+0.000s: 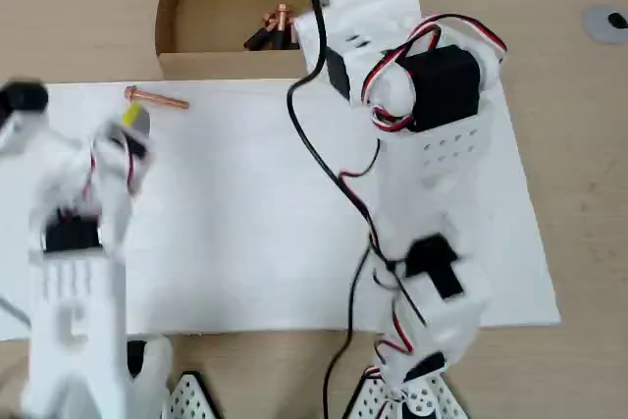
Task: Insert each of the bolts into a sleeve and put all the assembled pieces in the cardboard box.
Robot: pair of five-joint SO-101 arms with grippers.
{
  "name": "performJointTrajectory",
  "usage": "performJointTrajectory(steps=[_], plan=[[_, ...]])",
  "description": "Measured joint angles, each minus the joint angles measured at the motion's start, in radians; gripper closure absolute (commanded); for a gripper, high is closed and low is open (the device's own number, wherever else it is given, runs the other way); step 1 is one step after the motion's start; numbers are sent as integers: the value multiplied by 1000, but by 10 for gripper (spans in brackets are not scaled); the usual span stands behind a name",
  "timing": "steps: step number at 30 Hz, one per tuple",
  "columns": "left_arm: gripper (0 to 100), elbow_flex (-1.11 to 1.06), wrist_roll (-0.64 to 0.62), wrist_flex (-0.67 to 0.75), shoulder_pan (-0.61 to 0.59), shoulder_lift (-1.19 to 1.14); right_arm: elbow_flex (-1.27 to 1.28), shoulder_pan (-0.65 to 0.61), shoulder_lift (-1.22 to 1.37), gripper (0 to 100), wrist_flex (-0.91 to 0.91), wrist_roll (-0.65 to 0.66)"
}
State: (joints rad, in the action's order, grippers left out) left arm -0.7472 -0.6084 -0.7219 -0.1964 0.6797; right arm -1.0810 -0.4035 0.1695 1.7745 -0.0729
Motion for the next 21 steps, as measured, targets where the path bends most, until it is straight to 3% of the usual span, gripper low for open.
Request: performJointTrajectory(steps=[5,11,15,21], plan=[[831,313,-252,-114,-20,-417,531,-3,-313,974,0,78],[831,537,-381,-155,-21,-695,1137,-3,-621,974,-3,155],[831,637,-427,-157,-21,-807,1358,-3,-769,974,-35,158],[831,792,-434,-157,-21,-988,1468,80,-842,974,-57,158]])
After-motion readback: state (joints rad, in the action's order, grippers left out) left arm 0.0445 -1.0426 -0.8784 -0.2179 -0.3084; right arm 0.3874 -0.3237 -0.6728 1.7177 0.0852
